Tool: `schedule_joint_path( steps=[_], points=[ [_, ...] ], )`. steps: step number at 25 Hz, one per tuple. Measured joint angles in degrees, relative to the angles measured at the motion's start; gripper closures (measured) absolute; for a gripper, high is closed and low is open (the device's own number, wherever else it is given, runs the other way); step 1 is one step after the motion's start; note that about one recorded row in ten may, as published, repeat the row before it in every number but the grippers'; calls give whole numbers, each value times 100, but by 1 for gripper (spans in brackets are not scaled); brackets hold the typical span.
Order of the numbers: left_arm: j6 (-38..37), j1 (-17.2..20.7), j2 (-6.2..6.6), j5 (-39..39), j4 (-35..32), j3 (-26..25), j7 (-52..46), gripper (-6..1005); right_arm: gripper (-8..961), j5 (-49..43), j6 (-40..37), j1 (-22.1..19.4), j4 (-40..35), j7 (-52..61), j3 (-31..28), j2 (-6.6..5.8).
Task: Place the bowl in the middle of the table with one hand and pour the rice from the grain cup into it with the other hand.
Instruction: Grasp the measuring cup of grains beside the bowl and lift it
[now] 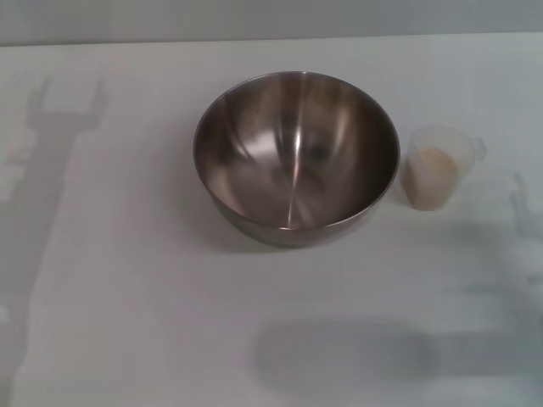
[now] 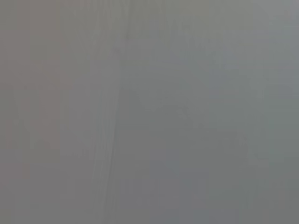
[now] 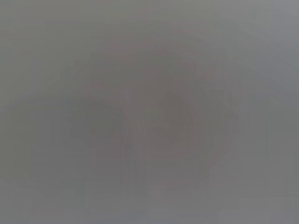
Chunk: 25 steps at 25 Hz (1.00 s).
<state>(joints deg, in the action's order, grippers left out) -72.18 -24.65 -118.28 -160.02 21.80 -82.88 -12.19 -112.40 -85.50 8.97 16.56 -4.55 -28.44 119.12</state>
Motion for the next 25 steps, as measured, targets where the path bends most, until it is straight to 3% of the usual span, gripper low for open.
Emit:
schedule_joint_path(
  steps=[10,25],
  points=[
    [-72,52,7,-140,33,-13,14,130,408,9,266,-20,-153,47,419,-4],
    [-298,130,-22,-136,46,0,15,130,408,3,612,423,-865,580,743,-12]
  ],
)
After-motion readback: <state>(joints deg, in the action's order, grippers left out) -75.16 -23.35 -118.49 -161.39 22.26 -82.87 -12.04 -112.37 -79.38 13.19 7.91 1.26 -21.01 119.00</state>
